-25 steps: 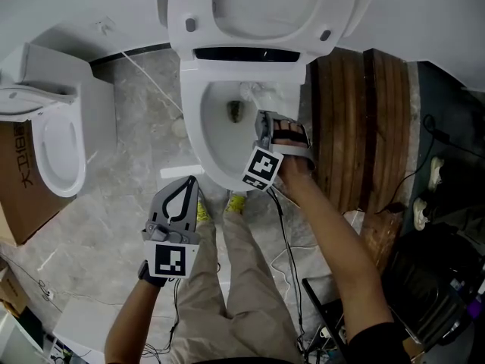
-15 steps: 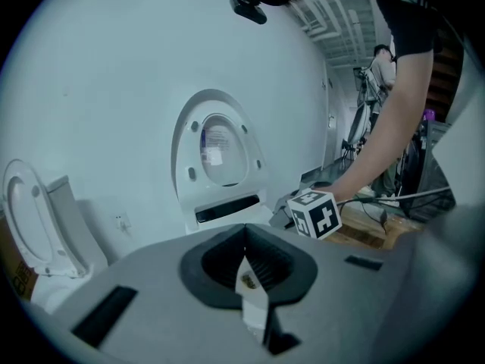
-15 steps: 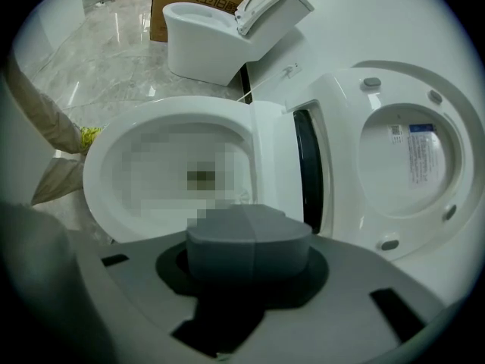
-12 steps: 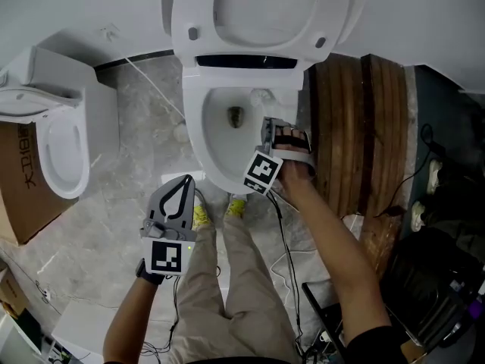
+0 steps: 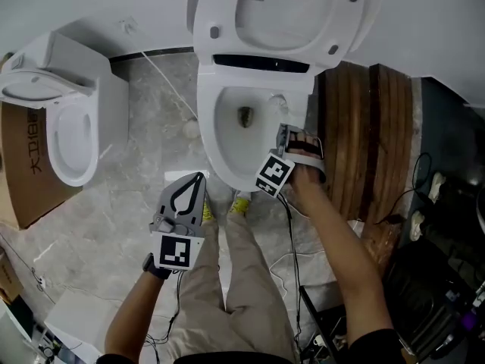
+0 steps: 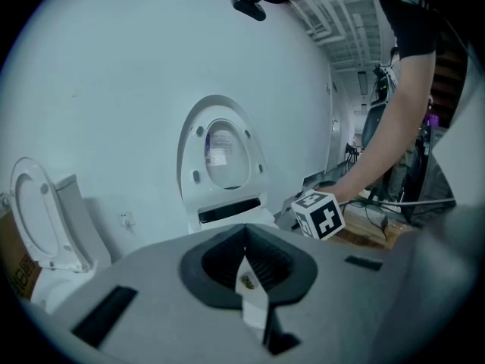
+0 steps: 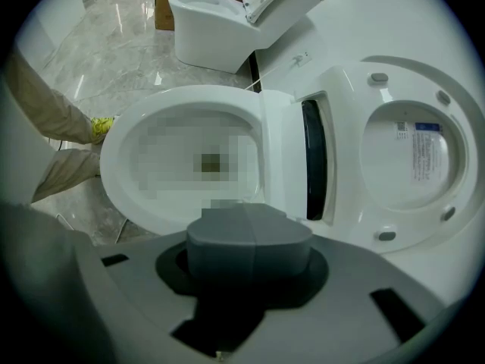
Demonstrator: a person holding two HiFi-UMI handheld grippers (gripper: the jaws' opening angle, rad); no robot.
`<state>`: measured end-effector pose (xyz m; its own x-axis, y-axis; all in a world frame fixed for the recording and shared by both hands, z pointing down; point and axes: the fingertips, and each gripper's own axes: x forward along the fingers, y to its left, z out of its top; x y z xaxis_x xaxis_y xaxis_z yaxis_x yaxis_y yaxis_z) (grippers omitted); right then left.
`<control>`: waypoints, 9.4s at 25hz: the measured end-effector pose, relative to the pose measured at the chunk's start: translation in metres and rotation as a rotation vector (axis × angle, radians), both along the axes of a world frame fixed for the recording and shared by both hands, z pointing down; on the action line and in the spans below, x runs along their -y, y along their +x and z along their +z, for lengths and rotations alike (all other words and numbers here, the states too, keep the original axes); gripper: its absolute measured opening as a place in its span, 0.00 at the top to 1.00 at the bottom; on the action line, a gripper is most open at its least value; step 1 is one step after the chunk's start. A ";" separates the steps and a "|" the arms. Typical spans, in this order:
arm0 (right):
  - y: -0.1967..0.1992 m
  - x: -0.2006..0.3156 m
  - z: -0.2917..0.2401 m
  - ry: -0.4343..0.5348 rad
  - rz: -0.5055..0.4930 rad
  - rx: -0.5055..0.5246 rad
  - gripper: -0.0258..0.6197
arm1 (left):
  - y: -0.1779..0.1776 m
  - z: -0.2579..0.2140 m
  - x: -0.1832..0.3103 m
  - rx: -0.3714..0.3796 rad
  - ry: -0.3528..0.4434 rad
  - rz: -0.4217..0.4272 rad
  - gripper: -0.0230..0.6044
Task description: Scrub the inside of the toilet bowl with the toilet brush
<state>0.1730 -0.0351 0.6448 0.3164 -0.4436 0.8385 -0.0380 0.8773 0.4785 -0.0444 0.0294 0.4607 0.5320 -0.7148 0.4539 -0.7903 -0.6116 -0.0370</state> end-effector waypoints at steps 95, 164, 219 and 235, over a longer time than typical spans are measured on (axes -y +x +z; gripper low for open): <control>-0.125 -0.154 -0.032 -0.352 -0.009 0.270 0.73 | -0.042 0.013 -0.022 -0.084 -0.067 -0.171 0.95; -0.088 0.025 0.036 -0.113 -0.141 0.190 0.73 | -0.024 0.035 -0.005 -0.095 -0.115 -0.215 0.95; -0.030 -0.056 0.031 -0.186 -0.028 0.110 0.73 | 0.009 0.017 -0.013 -0.098 -0.073 -0.090 0.95; -0.051 -0.106 0.031 -0.226 -0.020 0.154 0.73 | 0.001 0.015 -0.027 -0.105 -0.083 -0.122 0.95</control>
